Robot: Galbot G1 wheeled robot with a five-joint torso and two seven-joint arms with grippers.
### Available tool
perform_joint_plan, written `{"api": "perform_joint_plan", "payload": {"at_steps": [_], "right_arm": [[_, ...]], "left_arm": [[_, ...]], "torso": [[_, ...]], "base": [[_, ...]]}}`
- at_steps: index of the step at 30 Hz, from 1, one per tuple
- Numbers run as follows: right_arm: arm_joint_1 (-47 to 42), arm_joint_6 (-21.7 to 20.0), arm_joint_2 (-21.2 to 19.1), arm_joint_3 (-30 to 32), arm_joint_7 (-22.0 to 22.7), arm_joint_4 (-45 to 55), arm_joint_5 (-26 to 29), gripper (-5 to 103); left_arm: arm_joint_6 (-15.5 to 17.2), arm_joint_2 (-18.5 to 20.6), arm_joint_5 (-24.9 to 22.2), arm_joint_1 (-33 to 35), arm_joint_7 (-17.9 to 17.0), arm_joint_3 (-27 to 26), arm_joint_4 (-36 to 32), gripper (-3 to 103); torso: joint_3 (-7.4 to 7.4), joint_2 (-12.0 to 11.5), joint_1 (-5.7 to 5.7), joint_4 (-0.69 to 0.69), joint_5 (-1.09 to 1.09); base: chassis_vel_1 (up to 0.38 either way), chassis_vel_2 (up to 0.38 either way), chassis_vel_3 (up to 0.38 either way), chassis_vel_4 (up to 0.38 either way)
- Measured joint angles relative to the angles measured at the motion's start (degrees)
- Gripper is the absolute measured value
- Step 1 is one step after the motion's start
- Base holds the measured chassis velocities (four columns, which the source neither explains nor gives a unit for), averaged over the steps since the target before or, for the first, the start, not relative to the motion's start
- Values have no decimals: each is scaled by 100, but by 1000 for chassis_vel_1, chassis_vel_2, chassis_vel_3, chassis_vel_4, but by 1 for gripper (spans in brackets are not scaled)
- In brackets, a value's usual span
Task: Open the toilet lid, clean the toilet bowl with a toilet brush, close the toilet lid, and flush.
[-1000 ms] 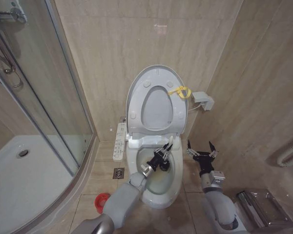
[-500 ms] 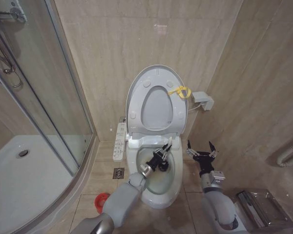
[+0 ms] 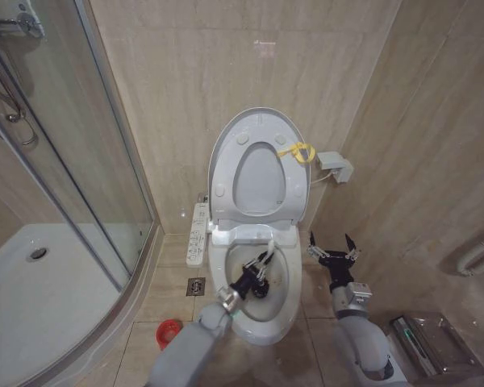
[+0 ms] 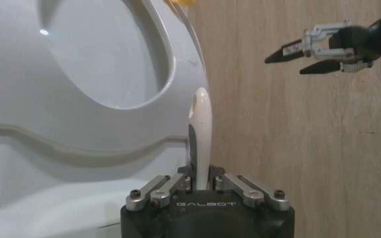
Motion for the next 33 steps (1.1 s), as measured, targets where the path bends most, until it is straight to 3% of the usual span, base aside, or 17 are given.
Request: {"api": "perform_joint_plan", "payload": {"at_steps": [8,17,25,33], "right_arm": [[0,0,0,0,0,0,0,100],[0,0,0,0,1,0,0,100],[0,0,0,0,0,0,0,100],[0,0,0,0,0,0,0,100]], "left_arm": [[188,679,24,690,-171,-348,-1020,16],[184,1092,-43,1294,-186,-653,-1565,16],[64,1171,-47,1625,-169,-796,-1645,16],[62,950,-175,1198,-202,-760,-1577,16]], "torso": [[0,0,0,0,1],[0,0,0,0,2],[0,0,0,1,2],[0,0,0,0,3]], "base": [[0,0,0,0],[0,0,0,0],[0,0,0,0],[0,0,0,0]]}}
